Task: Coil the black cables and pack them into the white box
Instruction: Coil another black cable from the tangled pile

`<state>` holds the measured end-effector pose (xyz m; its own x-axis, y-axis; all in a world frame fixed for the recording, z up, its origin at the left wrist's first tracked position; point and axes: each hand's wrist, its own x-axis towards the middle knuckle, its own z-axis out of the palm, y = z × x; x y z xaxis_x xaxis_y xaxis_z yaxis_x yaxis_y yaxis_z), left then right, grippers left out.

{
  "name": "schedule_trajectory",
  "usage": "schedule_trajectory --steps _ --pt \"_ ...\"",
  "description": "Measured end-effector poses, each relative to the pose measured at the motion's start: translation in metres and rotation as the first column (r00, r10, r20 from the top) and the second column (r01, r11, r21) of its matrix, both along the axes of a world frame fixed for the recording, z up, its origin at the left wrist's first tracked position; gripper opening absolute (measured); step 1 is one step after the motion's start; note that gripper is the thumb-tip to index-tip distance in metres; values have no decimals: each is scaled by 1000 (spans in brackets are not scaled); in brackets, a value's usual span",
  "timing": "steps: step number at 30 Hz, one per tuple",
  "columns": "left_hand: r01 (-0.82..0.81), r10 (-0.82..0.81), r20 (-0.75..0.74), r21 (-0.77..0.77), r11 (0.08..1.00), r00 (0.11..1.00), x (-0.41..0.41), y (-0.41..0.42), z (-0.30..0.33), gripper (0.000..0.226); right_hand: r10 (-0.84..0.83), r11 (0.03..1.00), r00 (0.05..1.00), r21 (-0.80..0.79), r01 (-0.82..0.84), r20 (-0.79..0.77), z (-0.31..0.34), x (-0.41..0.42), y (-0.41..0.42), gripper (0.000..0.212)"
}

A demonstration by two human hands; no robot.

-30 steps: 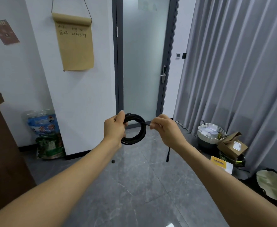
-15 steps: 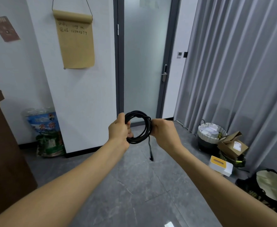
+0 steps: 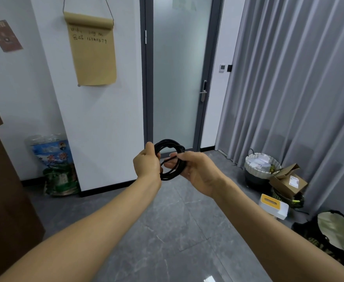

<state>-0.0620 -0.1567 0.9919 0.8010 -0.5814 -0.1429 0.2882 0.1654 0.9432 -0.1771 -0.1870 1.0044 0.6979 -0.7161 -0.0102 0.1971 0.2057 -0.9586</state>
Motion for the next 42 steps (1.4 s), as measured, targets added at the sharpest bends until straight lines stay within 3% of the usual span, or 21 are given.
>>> schedule_trajectory --steps 2,5,10,14,19,21,24,26,27,29,33,38,42 --pt "-19 19 33 7 1000 999 -1 -1 0 37 -61 995 997 -80 58 -43 -5 4 0 12" --pt "-36 36 92 1 999 995 -1 -3 -2 40 -112 993 993 -22 112 30 -13 10 0 17" --pt "-5 4 84 7 1000 996 3 -1 -10 44 65 979 984 180 -94 163 -10 6 4 18" --pt "58 -55 135 -13 998 989 -1 3 -9 47 124 963 980 217 -157 157 -12 -1 4 13" --pt "52 -28 315 -66 996 949 1 5 -5 53 53 998 998 -17 -53 28 -7 -3 5 22" --pt "41 -1 413 -86 995 911 2 6 -4 53 -19 985 994 -175 0 -106 -9 -3 2 22" --pt "4 55 483 -120 993 874 4 6 -6 54 -325 810 846 -586 18 -423 -10 -3 3 2" --pt "-22 86 507 -132 991 857 6 5 -9 57 -482 697 706 -715 -50 -519 -10 -4 2 25" --pt "-24 93 519 -138 990 850 6 5 -11 58 -509 690 668 -722 -61 -543 -7 -4 4 31" --pt "-28 108 527 -158 987 843 6 4 -13 57 -480 741 668 -671 -38 -568 -5 -3 7 33" --pt "-53 147 523 -191 980 840 9 1 -13 52 -307 921 836 -365 139 -455 0 -2 9 16" --pt "-55 151 498 -202 978 854 15 0 -15 51 -224 967 939 -181 181 -262 5 -2 7 21" --pt "-36 120 485 -179 983 866 22 1 -15 51 -129 983 952 -161 87 -279 8 -6 2 24"
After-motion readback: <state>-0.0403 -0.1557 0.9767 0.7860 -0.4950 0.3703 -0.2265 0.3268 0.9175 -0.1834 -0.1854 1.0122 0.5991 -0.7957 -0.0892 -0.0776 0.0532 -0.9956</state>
